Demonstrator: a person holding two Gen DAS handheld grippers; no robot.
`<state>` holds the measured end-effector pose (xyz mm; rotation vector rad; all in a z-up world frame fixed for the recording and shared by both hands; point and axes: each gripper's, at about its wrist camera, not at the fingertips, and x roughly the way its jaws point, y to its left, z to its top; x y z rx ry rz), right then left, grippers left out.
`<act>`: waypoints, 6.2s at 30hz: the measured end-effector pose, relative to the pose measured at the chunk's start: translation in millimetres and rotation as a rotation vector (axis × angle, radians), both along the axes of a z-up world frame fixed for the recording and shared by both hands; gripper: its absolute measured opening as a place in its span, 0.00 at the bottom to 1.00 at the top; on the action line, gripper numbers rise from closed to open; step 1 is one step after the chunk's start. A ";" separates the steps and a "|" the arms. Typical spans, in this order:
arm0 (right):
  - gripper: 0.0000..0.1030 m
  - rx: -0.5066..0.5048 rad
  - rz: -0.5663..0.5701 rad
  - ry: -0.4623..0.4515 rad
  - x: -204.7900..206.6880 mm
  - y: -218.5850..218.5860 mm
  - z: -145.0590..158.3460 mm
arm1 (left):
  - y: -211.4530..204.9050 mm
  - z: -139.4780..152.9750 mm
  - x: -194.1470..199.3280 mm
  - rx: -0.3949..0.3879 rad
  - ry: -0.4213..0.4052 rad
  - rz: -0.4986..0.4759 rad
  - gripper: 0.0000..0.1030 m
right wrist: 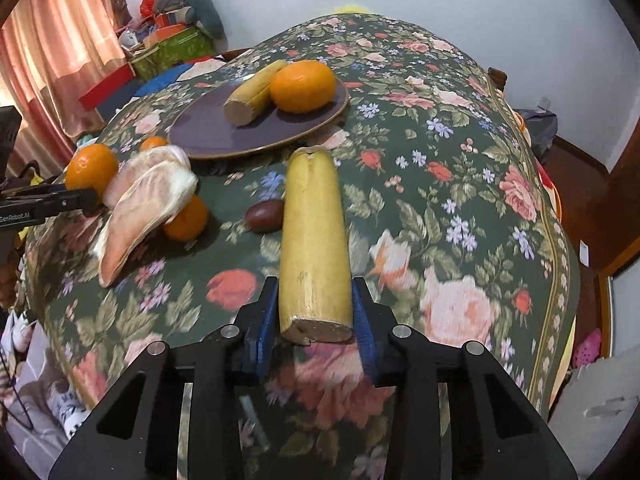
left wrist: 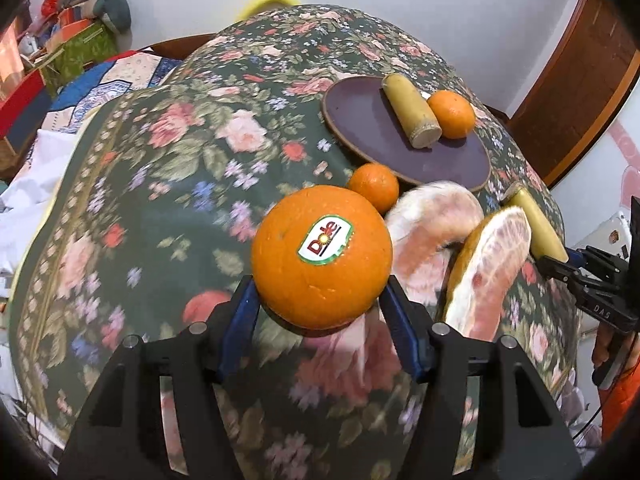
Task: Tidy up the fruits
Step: 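Grasp the second yellow cylinder with the right tool while the left tool grasps the Dole orange, then carry the cylinder with the right tool while the left tool carries the Dole orange to the plate, then set the cylinder and Dole orange on the plate and open both tools, then grasp a pink pomelo segment with the right tool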
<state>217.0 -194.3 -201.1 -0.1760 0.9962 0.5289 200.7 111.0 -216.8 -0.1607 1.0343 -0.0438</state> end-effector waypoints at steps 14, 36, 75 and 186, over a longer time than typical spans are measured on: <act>0.32 0.008 -0.012 0.034 -9.9 -6.4 2.0 | -1.6 -0.8 -24.7 0.045 0.038 -0.029 0.62; 0.31 0.060 -0.030 0.024 33.5 1.0 -5.7 | -10.2 -8.4 17.8 0.020 0.001 -0.022 0.70; 0.30 0.203 0.014 -0.226 61.9 45.5 81.2 | -26.0 62.1 74.3 0.005 -0.219 -0.027 0.66; 0.42 0.224 0.131 -0.013 5.9 96.6 32.5 | -70.7 -11.7 -8.2 0.058 -0.009 -0.135 0.77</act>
